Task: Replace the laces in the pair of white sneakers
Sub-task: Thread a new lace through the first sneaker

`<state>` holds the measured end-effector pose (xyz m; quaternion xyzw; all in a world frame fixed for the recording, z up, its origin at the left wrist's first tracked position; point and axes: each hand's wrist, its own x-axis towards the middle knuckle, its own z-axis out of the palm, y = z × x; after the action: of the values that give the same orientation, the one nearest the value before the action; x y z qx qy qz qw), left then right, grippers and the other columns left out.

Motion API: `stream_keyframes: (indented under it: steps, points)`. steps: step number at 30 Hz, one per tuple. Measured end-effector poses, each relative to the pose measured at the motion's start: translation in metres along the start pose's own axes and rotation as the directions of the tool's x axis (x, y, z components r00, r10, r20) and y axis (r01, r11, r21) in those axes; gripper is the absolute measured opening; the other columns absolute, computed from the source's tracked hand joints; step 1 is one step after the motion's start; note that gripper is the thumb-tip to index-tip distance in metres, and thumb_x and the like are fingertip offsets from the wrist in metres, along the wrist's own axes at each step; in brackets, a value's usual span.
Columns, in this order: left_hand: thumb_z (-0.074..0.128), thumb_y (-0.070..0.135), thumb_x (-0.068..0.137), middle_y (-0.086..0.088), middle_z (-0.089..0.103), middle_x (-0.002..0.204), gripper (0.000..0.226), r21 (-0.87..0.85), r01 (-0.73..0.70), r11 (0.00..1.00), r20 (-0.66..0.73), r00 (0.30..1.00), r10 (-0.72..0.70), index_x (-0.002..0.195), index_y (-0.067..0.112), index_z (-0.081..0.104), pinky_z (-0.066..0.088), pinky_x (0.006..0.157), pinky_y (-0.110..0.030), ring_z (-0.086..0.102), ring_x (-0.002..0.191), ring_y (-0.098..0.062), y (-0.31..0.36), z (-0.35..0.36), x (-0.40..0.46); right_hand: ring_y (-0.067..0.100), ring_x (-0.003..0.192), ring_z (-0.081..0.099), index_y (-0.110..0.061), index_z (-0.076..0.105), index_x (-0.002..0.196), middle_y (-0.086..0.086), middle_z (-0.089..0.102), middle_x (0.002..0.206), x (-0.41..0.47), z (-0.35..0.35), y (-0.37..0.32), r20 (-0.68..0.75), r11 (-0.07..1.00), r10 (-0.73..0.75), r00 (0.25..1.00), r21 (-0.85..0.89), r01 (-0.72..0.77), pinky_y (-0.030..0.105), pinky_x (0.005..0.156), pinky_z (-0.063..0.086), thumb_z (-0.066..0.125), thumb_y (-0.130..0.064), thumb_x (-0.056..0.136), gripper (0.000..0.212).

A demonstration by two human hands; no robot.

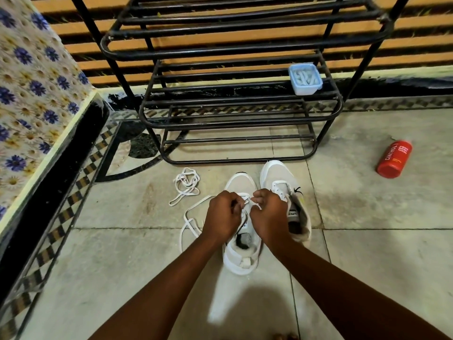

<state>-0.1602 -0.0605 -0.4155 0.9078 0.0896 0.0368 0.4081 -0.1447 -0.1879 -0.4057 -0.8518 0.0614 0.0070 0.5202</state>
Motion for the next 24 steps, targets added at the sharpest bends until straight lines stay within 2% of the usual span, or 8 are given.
stream_keyframes:
  steps: [3, 6, 9, 14, 18, 21, 24]
  points:
    - [0.068, 0.014, 0.088, 0.002, 0.072, 0.091, 0.01, 0.105, -0.049, 0.993, 0.029, 0.999, 0.046, 0.088, 0.021, 0.076, 0.056, 0.076, -0.033, 0.07, 0.086, -0.019, -0.001, 0.001, 0.002, 0.02, 0.092, 0.068, -0.008, 0.069, 0.106, 0.005, 0.072, 0.095, 0.0, 0.0, 0.001, 0.002, 1.0, -0.007, 1.0, -0.017, 0.007, 0.035, 0.088, 0.055, 0.062, 0.006, 0.079, 0.031]
    - [0.067, 0.015, 0.085, 0.003, 0.073, 0.089, 0.011, 0.129, 0.013, 0.992, 0.025, 1.0, -0.016, 0.087, 0.022, 0.076, 0.055, 0.075, -0.031, 0.071, 0.086, -0.02, 0.001, 0.0, 0.005, 0.019, 0.091, 0.069, -0.008, 0.069, 0.105, 0.005, 0.073, 0.094, 0.002, 0.0, 0.002, 0.005, 0.999, -0.008, 1.0, -0.035, 0.008, 0.029, 0.084, 0.054, 0.062, 0.006, 0.078, 0.032]
    - [0.068, 0.015, 0.084, 0.003, 0.074, 0.091, 0.012, 0.136, 0.015, 0.991, 0.042, 0.999, -0.021, 0.088, 0.021, 0.077, 0.056, 0.076, -0.032, 0.071, 0.088, -0.021, 0.001, 0.001, 0.007, 0.019, 0.09, 0.069, -0.01, 0.069, 0.103, 0.004, 0.073, 0.092, 0.002, 0.0, 0.004, 0.007, 0.999, -0.02, 1.0, -0.044, 0.021, 0.033, 0.085, 0.055, 0.063, 0.005, 0.077, 0.031]
    - [0.066, 0.021, 0.087, 0.004, 0.071, 0.101, 0.01, 0.211, -0.057, 0.976, 0.063, 0.997, 0.044, 0.092, 0.022, 0.075, 0.056, 0.076, -0.04, 0.069, 0.092, -0.022, -0.004, 0.003, 0.012, 0.021, 0.092, 0.067, -0.012, 0.068, 0.106, 0.004, 0.073, 0.095, 0.0, 0.002, 0.005, 0.02, 0.991, -0.065, 0.998, -0.113, 0.067, 0.03, 0.084, 0.051, 0.063, 0.001, 0.079, 0.031]
    - [0.062, 0.02, 0.093, 0.0, 0.067, 0.105, 0.01, 0.259, -0.102, 0.96, 0.067, 0.994, 0.087, 0.095, 0.019, 0.072, 0.055, 0.076, -0.042, 0.067, 0.093, -0.025, -0.006, 0.004, 0.011, 0.023, 0.093, 0.068, -0.011, 0.068, 0.108, 0.005, 0.073, 0.095, -0.001, 0.0, 0.003, 0.036, 0.991, -0.055, 0.998, -0.121, 0.059, 0.029, 0.085, 0.052, 0.064, 0.0, 0.079, 0.031]
    - [0.059, 0.016, 0.092, 0.003, 0.065, 0.105, 0.012, 0.25, -0.055, 0.967, 0.086, 0.996, 0.035, 0.092, 0.022, 0.069, 0.055, 0.077, -0.041, 0.065, 0.096, -0.023, -0.002, 0.004, 0.011, 0.024, 0.096, 0.069, -0.012, 0.067, 0.107, 0.006, 0.074, 0.096, 0.004, -0.002, 0.002, 0.083, 0.986, -0.032, 0.996, -0.161, 0.045, 0.035, 0.089, 0.054, 0.067, -0.002, 0.076, 0.033]
    - [0.056, 0.008, 0.089, 0.002, 0.061, 0.107, 0.015, 0.306, -0.056, 0.95, 0.123, 0.992, 0.019, 0.093, 0.02, 0.063, 0.051, 0.074, -0.038, 0.061, 0.098, -0.023, 0.006, 0.004, 0.012, 0.022, 0.099, 0.07, -0.013, 0.066, 0.106, 0.003, 0.075, 0.097, 0.008, -0.003, -0.001, 0.142, 0.982, -0.007, 0.99, -0.187, 0.034, 0.036, 0.092, 0.053, 0.068, -0.005, 0.074, 0.033]
